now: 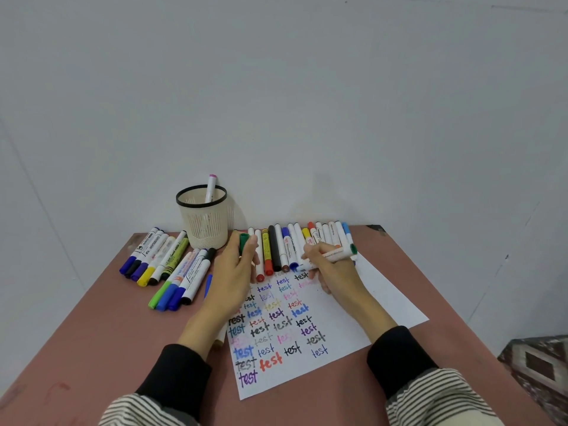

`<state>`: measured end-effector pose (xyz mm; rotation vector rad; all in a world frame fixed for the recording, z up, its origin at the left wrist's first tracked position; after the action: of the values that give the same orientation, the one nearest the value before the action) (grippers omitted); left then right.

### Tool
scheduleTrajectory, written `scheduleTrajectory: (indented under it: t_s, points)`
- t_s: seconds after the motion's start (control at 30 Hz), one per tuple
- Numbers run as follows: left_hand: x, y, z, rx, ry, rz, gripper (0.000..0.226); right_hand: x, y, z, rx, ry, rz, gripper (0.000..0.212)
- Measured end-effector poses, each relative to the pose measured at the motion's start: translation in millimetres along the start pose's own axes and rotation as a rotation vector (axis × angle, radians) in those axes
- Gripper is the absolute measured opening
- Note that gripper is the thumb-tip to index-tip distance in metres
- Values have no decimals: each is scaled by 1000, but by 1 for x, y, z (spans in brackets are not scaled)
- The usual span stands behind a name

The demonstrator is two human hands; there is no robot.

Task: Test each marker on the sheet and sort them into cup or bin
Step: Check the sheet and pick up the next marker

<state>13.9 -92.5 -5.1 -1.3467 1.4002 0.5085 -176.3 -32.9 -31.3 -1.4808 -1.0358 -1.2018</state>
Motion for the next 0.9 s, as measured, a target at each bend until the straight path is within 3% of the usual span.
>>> scheduleTrajectory:
  t_s: [0.13, 0.3, 0.4, 0.53, 0.9]
  points:
    - [2, -4, 1, -67, 0, 28, 33, -2, 6, 2, 14, -9, 136, 39]
    - [9, -8, 2, -110, -52, 55, 38, -5, 4, 2, -22, 22, 180, 30]
    - [11, -8, 1, -113, -54, 45, 40, -3, 8, 3, -7, 4, 231, 34]
    - [15, -9, 1, -112, -54, 17, 45, -9, 8, 1, 0, 39, 217, 26]
    - [17, -6, 0, -85, -64, 18, 47, -8, 0, 0, -73, 13, 192, 36]
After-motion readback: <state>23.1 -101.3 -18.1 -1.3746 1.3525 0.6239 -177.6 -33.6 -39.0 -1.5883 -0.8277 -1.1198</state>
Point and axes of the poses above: each hand's wrist, its own z-axis away from the middle knuckle, its own y-axis out of the palm, x = y × z, the point moved 9 cm from there along -z, towards the middle knuckle, and after that the axes turned 9 degrees about x, right-handed, at the moved point
